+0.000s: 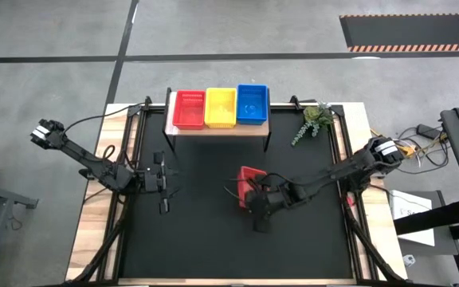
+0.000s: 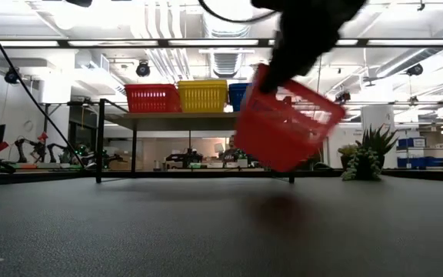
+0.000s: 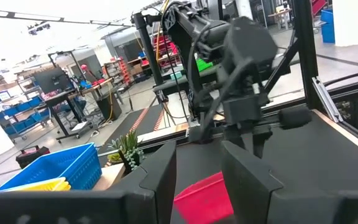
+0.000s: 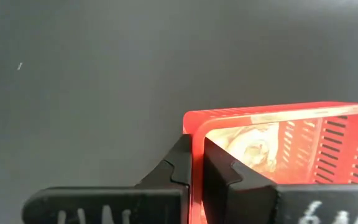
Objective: Stack baskets on shelf by color
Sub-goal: Stack the red bin on top of the red bin on the shelf
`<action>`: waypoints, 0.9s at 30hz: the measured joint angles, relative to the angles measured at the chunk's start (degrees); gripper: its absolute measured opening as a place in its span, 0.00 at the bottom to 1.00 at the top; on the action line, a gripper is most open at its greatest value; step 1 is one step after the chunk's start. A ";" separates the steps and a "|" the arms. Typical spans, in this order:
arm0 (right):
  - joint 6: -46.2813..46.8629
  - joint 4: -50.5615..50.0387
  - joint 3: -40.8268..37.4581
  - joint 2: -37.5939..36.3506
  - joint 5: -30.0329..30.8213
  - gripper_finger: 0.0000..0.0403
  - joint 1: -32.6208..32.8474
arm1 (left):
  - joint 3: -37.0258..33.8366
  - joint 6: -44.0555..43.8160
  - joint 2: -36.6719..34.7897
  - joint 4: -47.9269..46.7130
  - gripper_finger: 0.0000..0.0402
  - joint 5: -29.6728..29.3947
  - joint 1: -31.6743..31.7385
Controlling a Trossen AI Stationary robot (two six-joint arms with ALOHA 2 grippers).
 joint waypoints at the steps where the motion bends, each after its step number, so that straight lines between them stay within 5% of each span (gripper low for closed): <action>1: -1.65 1.50 0.00 0.00 0.05 0.02 -0.69 | 0.00 0.01 -0.02 0.01 0.27 -0.01 0.00; 18: -18.48 6.42 -1.83 0.74 -0.10 0.02 -3.18 | 0.00 0.84 -0.10 0.00 0.27 -0.01 -0.02; 27: -22.27 9.83 -2.23 8.93 -1.37 0.03 -3.16 | 0.02 1.73 -0.30 0.10 0.27 -0.03 -0.07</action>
